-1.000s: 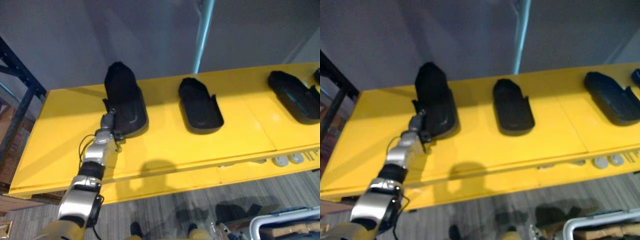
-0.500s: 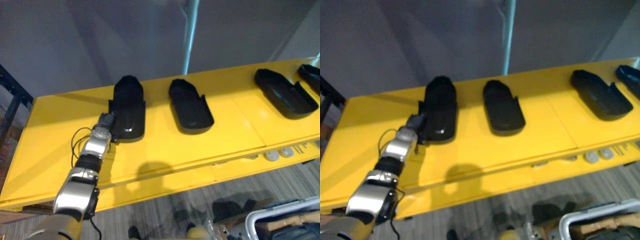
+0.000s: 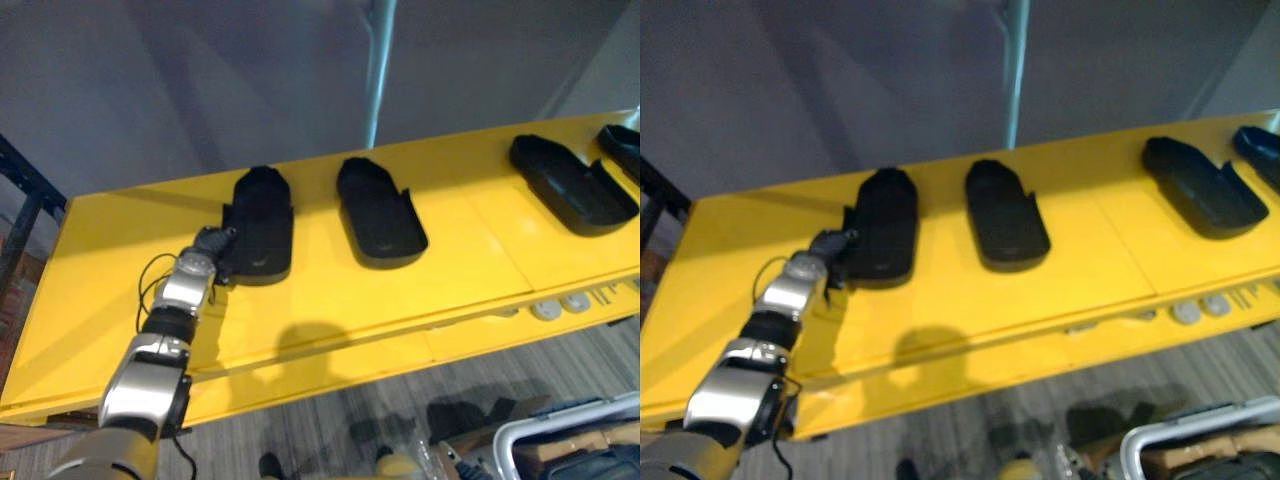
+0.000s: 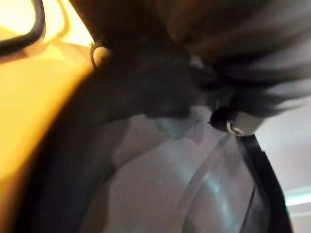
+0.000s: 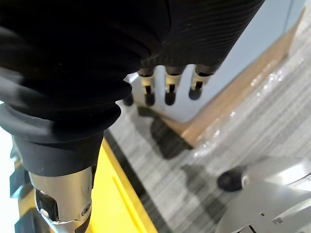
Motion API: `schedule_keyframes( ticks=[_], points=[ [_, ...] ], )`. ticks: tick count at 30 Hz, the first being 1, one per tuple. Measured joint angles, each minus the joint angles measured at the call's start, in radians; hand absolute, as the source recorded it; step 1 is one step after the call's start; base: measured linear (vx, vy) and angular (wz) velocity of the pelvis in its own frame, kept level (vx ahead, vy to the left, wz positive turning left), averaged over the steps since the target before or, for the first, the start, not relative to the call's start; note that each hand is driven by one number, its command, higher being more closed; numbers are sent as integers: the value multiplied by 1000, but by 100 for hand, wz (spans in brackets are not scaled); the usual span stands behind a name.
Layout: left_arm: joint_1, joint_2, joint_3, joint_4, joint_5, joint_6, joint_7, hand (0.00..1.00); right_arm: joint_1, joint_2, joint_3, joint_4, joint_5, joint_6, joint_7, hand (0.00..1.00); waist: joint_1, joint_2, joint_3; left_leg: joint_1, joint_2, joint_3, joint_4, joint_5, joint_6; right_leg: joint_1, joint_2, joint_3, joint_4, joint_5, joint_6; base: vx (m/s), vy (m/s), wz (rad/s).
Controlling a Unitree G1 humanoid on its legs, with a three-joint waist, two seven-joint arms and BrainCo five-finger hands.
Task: Walk over and take plastic housings, then place them on the shelf
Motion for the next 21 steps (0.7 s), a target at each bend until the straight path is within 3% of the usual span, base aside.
schedule_keyframes(
  ticks=[8,17,21],
  points=[
    [37,-10,40,13,-101,-98,21,0,-5,0,-3,28,17,-11,1,0,2,2,4,5,-1,-11,0,0,0,13,0,-13,-3,-4,4,3,-4,3],
    [91,-28,28,-4,-132,-279,38,0,-30,-2,-17,29,17,-11,2,0,21,3,5,0,-1,-23,0,0,0,17,0,-24,-3,-3,9,7,-4,3],
    [138,-19,-22,-116,-192,-283,25,0,-32,-4,-17,17,16,-10,2,0,33,3,5,-8,-6,-43,0,0,0,27,-4,-49,-9,-3,10,15,-2,16]
  ],
)
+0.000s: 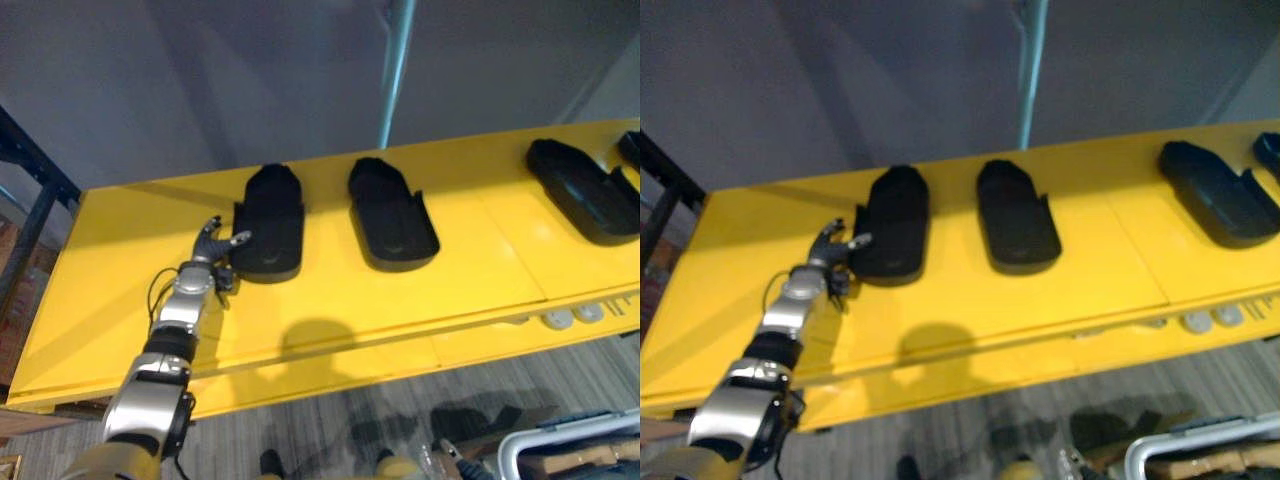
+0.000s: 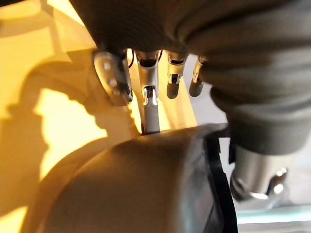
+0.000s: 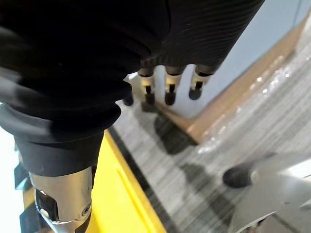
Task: Walk over and take plastic housings, then place them on the shelf
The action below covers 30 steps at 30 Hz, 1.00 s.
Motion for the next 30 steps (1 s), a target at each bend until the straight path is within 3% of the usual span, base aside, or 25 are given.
schedule_keyframes(
  ticks=[5,12,15,21,26,30],
  points=[
    [62,62,-17,-141,-95,8,-23,0,-7,-6,0,-29,-2,1,13,0,27,0,0,-2,-2,-13,0,0,0,11,0,-20,-7,-1,-2,20,-11,8],
    [67,162,61,-255,-107,10,-32,0,-7,-32,0,-34,-41,1,40,0,55,0,0,0,-3,-25,0,1,0,20,1,-26,-7,-4,-7,3,-1,5],
    [67,189,73,-300,-147,63,-40,0,-1,-35,0,-35,-47,1,43,0,73,0,0,-1,-4,-33,0,1,0,20,1,-29,-7,-5,-8,-4,1,1],
    [92,206,110,-310,-224,156,-75,0,1,-34,-2,-39,-47,0,49,0,80,0,0,-4,-6,-41,0,2,-1,23,0,-46,-2,-10,-16,-6,1,5],
    [99,225,110,-340,-269,202,-87,0,1,-34,-5,-40,-47,1,49,0,95,0,0,-5,-6,-43,0,2,-1,23,0,-48,-1,-11,-19,2,-1,1],
    [148,231,134,-417,-362,205,-94,0,2,-33,-5,-59,-48,3,45,0,98,0,0,-7,-6,-46,0,2,-1,21,1,-50,2,-13,-21,3,-1,1]
  ],
)
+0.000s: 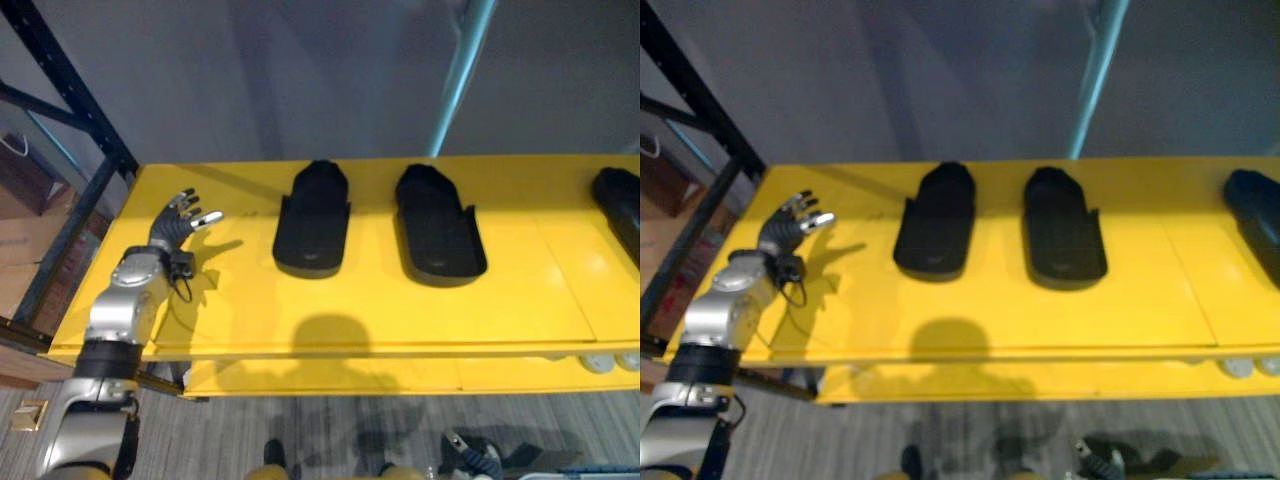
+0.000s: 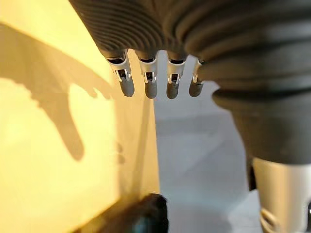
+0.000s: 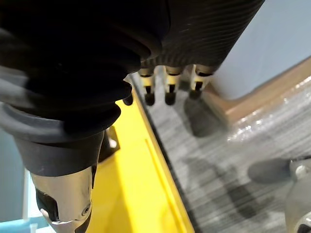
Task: Walk over and take plastic housings, then place them on the shelf
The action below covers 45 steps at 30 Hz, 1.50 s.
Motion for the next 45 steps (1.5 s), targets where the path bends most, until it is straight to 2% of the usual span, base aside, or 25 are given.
schedule_keyframes(
  ticks=[4,7,9,12,15,19,22,30,32,33,34,36,37,38,40,43,44,45],
  points=[
    [80,-12,2,-97,-60,0,-30,0,2,1,-15,-6,0,0,-3,0,2,0,0,-4,0,-7,0,1,-1,-2,0,-2,3,-2,-4,-2,-1,5],
    [157,-88,-13,-205,-94,2,-57,0,2,4,-31,-7,0,0,-4,0,5,-3,0,-14,0,-20,0,5,0,-7,1,-5,10,-6,-9,-14,5,12],
    [203,-120,-82,-244,-95,19,-82,0,2,8,-35,-11,-1,-1,-4,0,6,-4,0,-14,0,-20,0,7,-1,-7,1,-5,12,-7,-11,0,0,0],
    [227,-169,-130,-256,-85,49,-109,0,2,12,-34,-15,0,-1,-4,0,6,-5,0,-14,1,-19,0,8,0,-9,1,-4,14,-8,-11,0,0,0],
    [227,-176,-158,-255,-66,67,-135,0,3,15,-31,-15,0,-1,-4,0,4,-10,-3,-15,2,-19,-1,8,0,-14,0,-4,19,-11,-4,0,0,0],
    [227,-188,-163,-253,-33,69,-139,0,4,17,-15,-15,0,-1,-5,0,3,-23,-10,-16,3,-18,-1,8,0,-16,0,-4,21,-13,0,0,0,0],
    [218,-195,-170,-239,31,62,-137,0,1,17,-12,-15,0,0,-5,0,3,-31,-16,-19,2,-18,-1,8,-1,-16,-1,-4,21,-13,0,0,0,0],
    [194,-193,-198,-201,41,40,-126,0,0,19,10,-13,0,1,-6,0,1,-39,-20,-18,2,-18,-1,8,-1,-16,-1,-4,21,-13,0,0,0,0],
    [194,-193,-201,-201,54,34,-96,0,0,19,10,-13,0,1,-6,0,0,-39,-20,-17,2,-18,-1,9,-1,-16,-1,-5,21,-13,0,0,0,0],
    [194,-195,-200,-201,134,17,-32,0,0,19,10,-13,0,0,-6,0,-1,-39,-20,-17,2,-18,-1,9,-1,-16,0,-6,21,-13,0,0,0,0],
    [194,-195,-198,-201,152,12,-21,0,1,19,10,-13,0,-1,-6,0,-1,-39,-20,-17,2,-18,-1,9,-1,-16,0,-6,21,-13,0,0,0,0],
    [194,-195,-177,-201,248,-48,66,0,6,20,9,-13,1,-4,-7,0,0,-40,-21,-18,2,-19,-1,9,-2,-16,0,-8,21,-13,0,0,0,0],
    [195,-196,-161,-204,268,-59,83,0,6,21,9,-13,1,-4,-7,0,1,-40,-21,-18,2,-20,-1,9,-2,-16,0,-8,21,-13,0,0,0,0],
    [199,-197,-127,-212,288,-90,136,0,6,25,10,-14,1,-7,-13,0,1,-40,-21,-19,2,-21,-1,9,-2,-16,0,-10,20,-13,0,0,0,0],
    [217,-199,-70,-247,307,-128,207,0,5,34,10,-16,4,-10,-34,0,1,-41,-22,-20,2,-23,-1,9,-2,-14,0,-14,20,-13,0,9,-7,5],
    [259,-222,10,-305,321,-210,328,0,6,44,16,-16,6,-10,-52,0,2,-45,-24,-22,2,-33,-1,10,-3,-10,1,-25,20,-14,-1,5,-6,10],
    [288,-247,48,-341,355,-251,387,0,8,47,17,-17,5,-10,-53,0,4,-48,-26,-22,1,-39,0,10,-3,-6,1,-28,20,-14,-2,2,-6,11],
    [302,-252,59,-358,360,-267,414,0,8,49,17,-17,4,-10,-54,0,5,-51,-28,-22,1,-40,-1,10,-4,-4,2,-29,19,-15,-2,1,-6,8]
  ],
)
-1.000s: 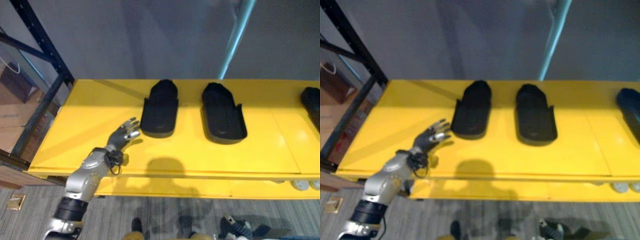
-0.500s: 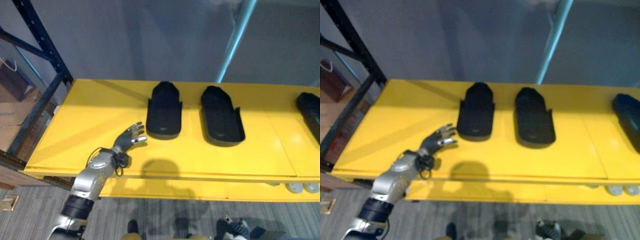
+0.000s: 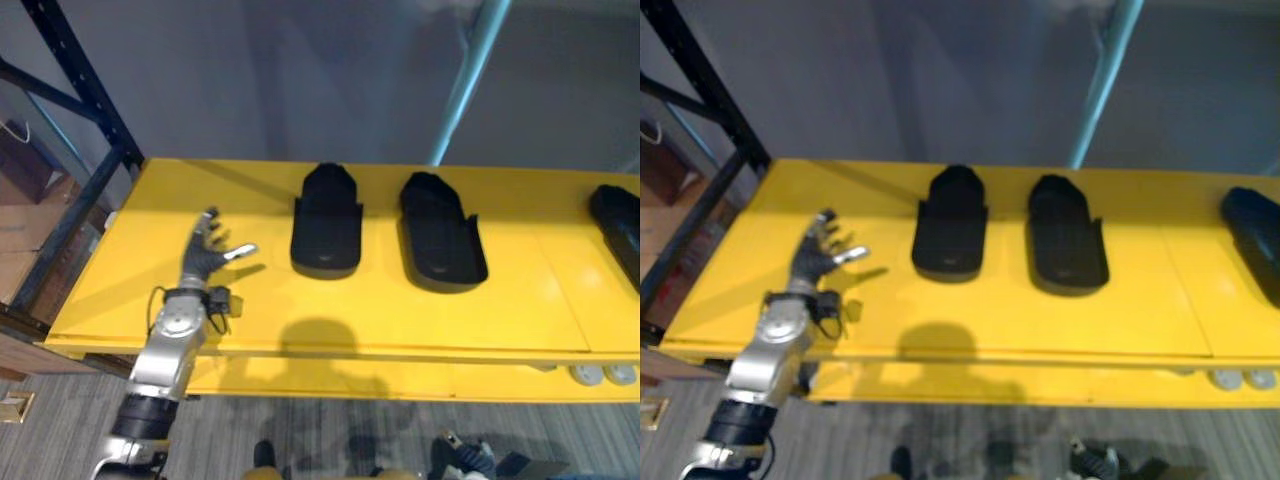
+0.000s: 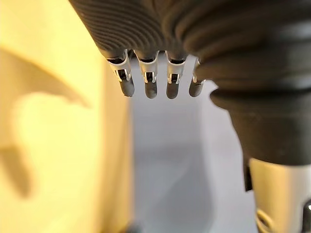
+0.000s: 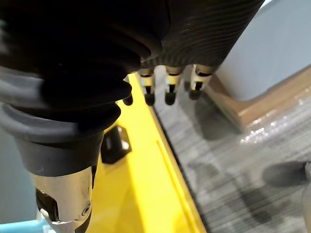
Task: Walk over and take plastic housings, then place them on the shelf
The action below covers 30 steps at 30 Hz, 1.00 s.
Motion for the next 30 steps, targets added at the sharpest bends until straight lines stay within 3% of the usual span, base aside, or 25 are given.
schedule_keyframes(
  ticks=[2,7,12,17,21,25,27,30],
  points=[
    [57,-25,44,-54,40,-53,77,0,2,-1,0,-3,-4,0,0,0,14,-3,-2,6,0,0,0,0,0,4,0,0,0,-2,-3,0,0,0],
    [196,-77,121,-162,90,-60,160,0,20,-9,-2,17,-6,9,7,0,30,0,-23,-11,0,-13,0,12,0,-2,2,0,5,-1,-2,-26,0,8],
    [295,-116,175,-161,77,-59,141,0,31,-16,-2,20,-25,21,30,0,44,18,-32,-9,0,-41,0,22,4,8,4,-27,12,-9,-8,-61,2,13],
    [389,-183,180,-128,86,-53,129,0,32,-20,-3,20,-26,22,52,0,56,34,-40,-14,-4,-74,0,23,7,15,-1,-60,25,-26,16,-59,-2,21],
    [443,-236,174,-18,144,-23,173,0,30,-28,-17,21,-25,29,57,0,58,45,-45,-40,-19,-117,0,30,15,20,-11,-111,32,-38,32,8,-5,35],
    [476,-259,182,194,141,-16,243,0,23,-39,-51,34,-22,78,69,0,83,44,-42,-46,-37,-138,0,35,9,28,-23,-135,44,-42,40,80,-6,19],
    [484,-258,183,298,140,-24,266,0,5,-41,-70,53,-12,101,73,0,82,38,-34,-46,-40,-146,0,35,9,39,-23,-149,39,-46,38,65,-27,23],
    [492,-260,184,516,97,-79,272,0,-21,-42,-104,61,7,129,90,0,84,38,-31,-44,-40,-142,0,36,9,43,-21,-153,38,-51,37,35,-40,3]
  ],
)
